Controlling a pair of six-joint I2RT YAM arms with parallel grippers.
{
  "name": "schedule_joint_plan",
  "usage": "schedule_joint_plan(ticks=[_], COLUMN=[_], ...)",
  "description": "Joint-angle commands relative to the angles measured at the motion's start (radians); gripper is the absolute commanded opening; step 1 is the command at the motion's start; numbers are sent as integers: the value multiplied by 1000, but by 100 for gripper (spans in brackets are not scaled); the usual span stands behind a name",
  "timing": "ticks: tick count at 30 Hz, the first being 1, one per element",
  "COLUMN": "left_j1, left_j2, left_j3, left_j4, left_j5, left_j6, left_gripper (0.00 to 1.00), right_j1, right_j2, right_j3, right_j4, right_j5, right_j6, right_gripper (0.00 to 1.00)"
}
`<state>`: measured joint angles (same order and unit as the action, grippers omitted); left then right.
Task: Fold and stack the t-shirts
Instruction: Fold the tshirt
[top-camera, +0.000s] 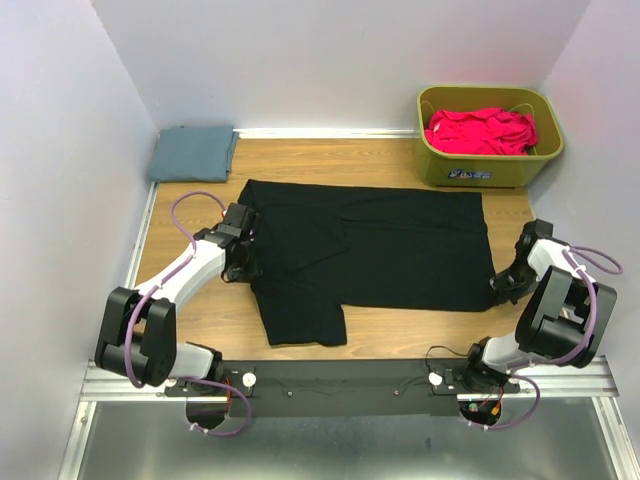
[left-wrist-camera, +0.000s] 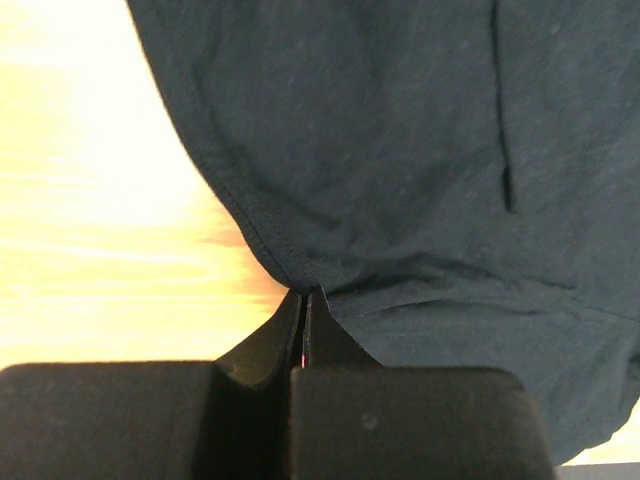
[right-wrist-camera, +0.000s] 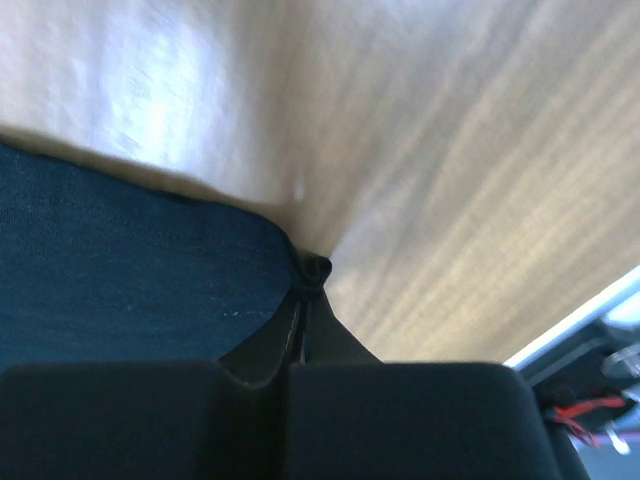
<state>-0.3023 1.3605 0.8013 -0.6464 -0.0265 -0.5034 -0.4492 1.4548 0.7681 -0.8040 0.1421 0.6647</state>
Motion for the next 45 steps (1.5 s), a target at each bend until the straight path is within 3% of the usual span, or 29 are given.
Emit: schedule_joint_plan(ticks=[1,14,24,34,45], left_j1=[11,106,181,219,242], left_j2=[-50,-95,26,204,334], left_j3=[-10,91,179,381,495], left_j4=[-64,-159,-101,-82,-53], left_j5=[-13,-12,65,46,42], left_j6=[29,109,118,131,128], left_gripper=[0,0,0,0,0], right_j1=[-11,-9,-5,15,64], right_j2=[-40,-33,58,119,179], right_j3=[48,209,278,318,390], right_j4=[-119,-152,-72,5,40], right_j5=[48,-44,-85,-102,-93], right_j6=[-11,-82,-171,-178,-169], right_gripper=[1,1,1,1,1])
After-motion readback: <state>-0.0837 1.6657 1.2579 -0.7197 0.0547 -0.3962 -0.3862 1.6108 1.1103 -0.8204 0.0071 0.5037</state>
